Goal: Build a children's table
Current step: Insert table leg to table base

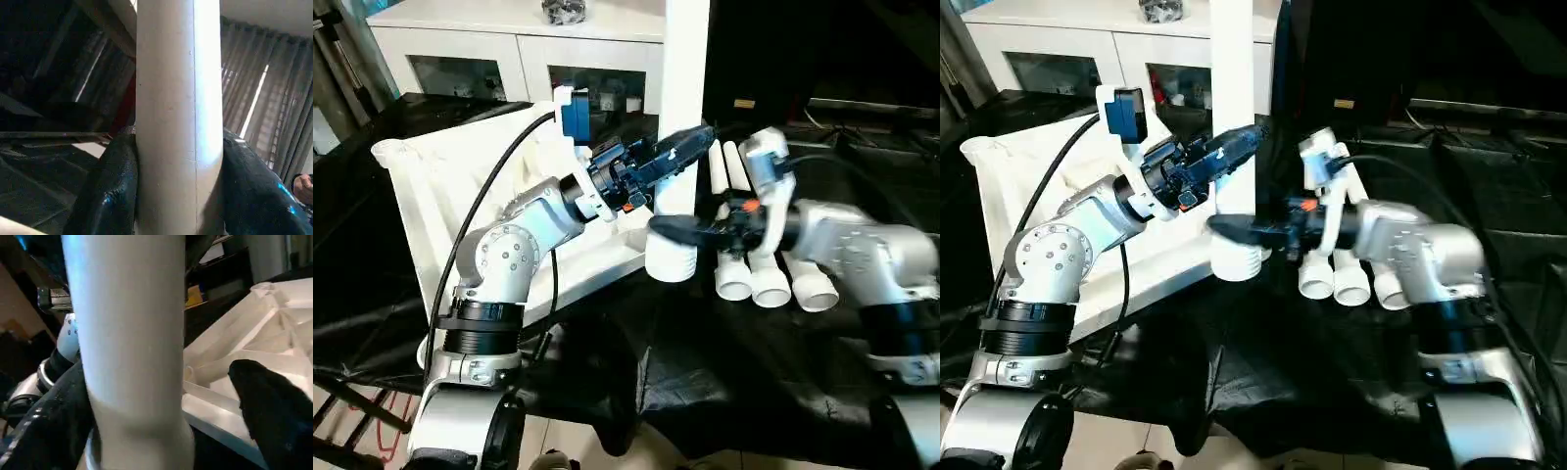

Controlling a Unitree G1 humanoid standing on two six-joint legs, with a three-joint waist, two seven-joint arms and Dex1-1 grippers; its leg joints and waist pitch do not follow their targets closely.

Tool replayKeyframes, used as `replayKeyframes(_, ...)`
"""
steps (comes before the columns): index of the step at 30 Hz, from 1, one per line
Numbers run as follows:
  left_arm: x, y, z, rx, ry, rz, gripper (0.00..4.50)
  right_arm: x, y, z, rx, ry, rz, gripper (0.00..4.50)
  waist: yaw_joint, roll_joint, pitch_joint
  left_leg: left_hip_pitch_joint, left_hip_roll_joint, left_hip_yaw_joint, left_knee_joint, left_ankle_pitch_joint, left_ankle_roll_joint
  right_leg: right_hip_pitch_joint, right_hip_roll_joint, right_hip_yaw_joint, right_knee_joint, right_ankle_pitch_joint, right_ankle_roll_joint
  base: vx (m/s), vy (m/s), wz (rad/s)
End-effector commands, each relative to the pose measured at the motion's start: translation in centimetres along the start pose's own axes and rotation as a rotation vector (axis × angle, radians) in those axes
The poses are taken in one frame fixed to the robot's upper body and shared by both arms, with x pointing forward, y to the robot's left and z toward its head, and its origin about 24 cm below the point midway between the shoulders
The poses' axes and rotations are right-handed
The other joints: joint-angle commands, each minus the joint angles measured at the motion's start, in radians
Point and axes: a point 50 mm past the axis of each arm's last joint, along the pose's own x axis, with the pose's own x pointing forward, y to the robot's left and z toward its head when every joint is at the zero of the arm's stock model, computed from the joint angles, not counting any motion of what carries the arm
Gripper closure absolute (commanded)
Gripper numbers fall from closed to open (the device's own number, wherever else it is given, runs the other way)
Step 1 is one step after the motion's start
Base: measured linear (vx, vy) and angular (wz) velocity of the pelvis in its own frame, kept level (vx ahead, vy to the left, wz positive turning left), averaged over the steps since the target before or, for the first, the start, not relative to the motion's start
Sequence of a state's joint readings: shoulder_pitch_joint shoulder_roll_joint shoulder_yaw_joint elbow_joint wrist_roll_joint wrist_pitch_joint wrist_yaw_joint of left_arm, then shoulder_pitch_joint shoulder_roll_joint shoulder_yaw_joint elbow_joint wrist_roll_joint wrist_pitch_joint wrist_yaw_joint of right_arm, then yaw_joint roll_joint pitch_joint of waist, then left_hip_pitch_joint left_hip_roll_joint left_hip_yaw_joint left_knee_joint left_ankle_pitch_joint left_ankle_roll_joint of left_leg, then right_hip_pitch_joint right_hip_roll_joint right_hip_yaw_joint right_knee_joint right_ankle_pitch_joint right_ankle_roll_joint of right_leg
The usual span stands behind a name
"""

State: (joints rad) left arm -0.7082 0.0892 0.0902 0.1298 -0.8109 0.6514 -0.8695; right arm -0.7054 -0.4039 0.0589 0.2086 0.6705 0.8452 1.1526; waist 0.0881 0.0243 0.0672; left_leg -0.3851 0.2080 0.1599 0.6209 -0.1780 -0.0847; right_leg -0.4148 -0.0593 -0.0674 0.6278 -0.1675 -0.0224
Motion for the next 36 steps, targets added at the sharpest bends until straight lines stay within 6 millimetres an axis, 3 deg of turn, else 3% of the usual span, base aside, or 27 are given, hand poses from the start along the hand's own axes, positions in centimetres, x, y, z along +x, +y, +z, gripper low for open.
replayKeyframes(1, 0.6, -0.9, 0.5, 0.017, -0.009, -0.062, 2.57, 0.1, -0.1, 0.4, -0.002, 0.010, -0.013, 0.53, 0.006, -0.015, -0.086, 0.007, 0.008, 0.004, -0.062, -0.122, 0.034, 0.071, -0.062, 0.038, -0.081, -0.251, -0.177, 0.000, 0.000, 0.00)
replayKeyframes(2, 0.5, -0.9, 0.5, 0.018, -0.011, -0.061, 2.57, 0.2, -0.2, 0.4, -0.001, 0.014, -0.013, 0.53, 0.006, -0.014, -0.084, 0.010, 0.010, 0.006, -0.062, -0.126, 0.034, 0.066, -0.061, 0.038, -0.083, -0.262, -0.173, 0.000, 0.000, 0.00)
replayKeyframes(3, 0.5, -0.9, 0.5, 0.017, -0.014, -0.061, 2.57, 0.3, -0.2, 0.4, -0.002, 0.019, -0.009, 0.77, 0.005, -0.017, -0.085, 0.009, 0.009, 0.006, -0.062, -0.122, 0.034, 0.068, -0.061, 0.038, -0.083, -0.259, -0.173, 0.000, 0.000, 0.00)
replayKeyframes(6, 0.5, -0.9, 0.5, 0.015, -0.017, -0.061, 2.57, 0.3, -0.2, 0.4, 0.001, 0.025, 0.003, 0.83, 0.007, -0.015, -0.085, 0.009, 0.010, 0.006, -0.062, -0.120, 0.034, 0.067, -0.061, 0.039, -0.083, -0.256, -0.170, 0.000, 0.000, 0.00)
replayKeyframes(8, 0.4, -1.0, 0.5, 0.010, -0.015, -0.068, 2.57, 0.4, -0.1, 0.3, 0.002, 0.024, 0.012, 1.20, 0.009, -0.015, -0.085, 0.009, 0.010, 0.006, -0.063, -0.119, 0.034, 0.067, -0.062, 0.039, -0.082, -0.256, -0.169, 0.000, 0.000, 0.00)
replayKeyframes(11, 0.3, -1.0, 0.4, 0.009, -0.013, -0.067, 2.57, 0.6, -0.1, 0.3, 0.003, 0.017, 0.013, 1.28, 0.008, -0.014, -0.085, 0.008, 0.010, 0.006, -0.063, -0.120, 0.032, 0.066, -0.062, 0.039, -0.083, -0.260, -0.166, 0.000, 0.000, 0.00)
replayKeyframes(17, 0.1, -1.0, 0.5, 0.005, -0.024, -0.062, 2.57, 1.3, 0.2, 0.0, -0.001, -0.013, 0.003, 1.94, 0.007, -0.011, -0.084, 0.009, 0.010, 0.005, -0.065, -0.129, 0.024, 0.066, -0.062, 0.039, -0.084, -0.272, -0.160, 0.000, 0.000, 0.00)
replayKeyframes(26, -0.1, -1.4, 0.7, 0.007, -0.053, -0.049, 2.57, 1.9, 0.3, -0.5, -0.035, -0.049, -0.079, 2.50, 0.006, -0.006, -0.084, 0.011, 0.012, 0.003, -0.068, -0.139, 0.012, 0.063, -0.063, 0.040, -0.083, -0.265, -0.158, 0.000, 0.000, 0.00)
replayKeyframes(27, 0.0, -1.3, 0.7, 0.044, -0.051, -0.018, 2.57, 2.0, 0.3, -0.6, -0.048, -0.055, -0.102, 2.53, 0.006, -0.007, -0.084, 0.011, 0.011, 0.004, -0.068, -0.141, 0.012, 0.063, -0.062, 0.040, -0.085, -0.267, -0.158, 0.000, 0.000, 0.00)
replayKeyframes(29, 0.0, -1.1, 0.8, 0.085, -0.048, 0.024, 1.87, 2.1, 0.2, -0.6, -0.061, -0.060, -0.131, 2.54, 0.004, -0.004, -0.082, 0.011, 0.013, 0.003, -0.070, -0.149, 0.006, 0.061, -0.062, 0.040, -0.087, -0.278, -0.149, 0.000, 0.000, 0.00)
replayKeyframes(35, 0.4, -0.3, 1.1, 0.162, -0.063, 0.146, 1.87, 2.3, 0.2, -0.5, -0.106, -0.057, -0.189, 2.56, 0.003, -0.005, -0.082, 0.011, 0.009, 0.003, -0.070, -0.159, -0.004, 0.064, -0.062, 0.041, -0.089, -0.296, -0.127, 0.000, 0.000, 0.00)
replayKeyframes(36, 0.8, 0.7, 1.9, 0.218, -0.067, 0.279, 1.87, 2.5, 0.2, -0.5, -0.129, -0.051, -0.214, 2.56, 0.003, -0.003, -0.082, 0.011, 0.009, 0.003, -0.070, -0.160, -0.004, 0.064, -0.062, 0.041, -0.089, -0.293, -0.129, 0.000, 0.000, 0.00)
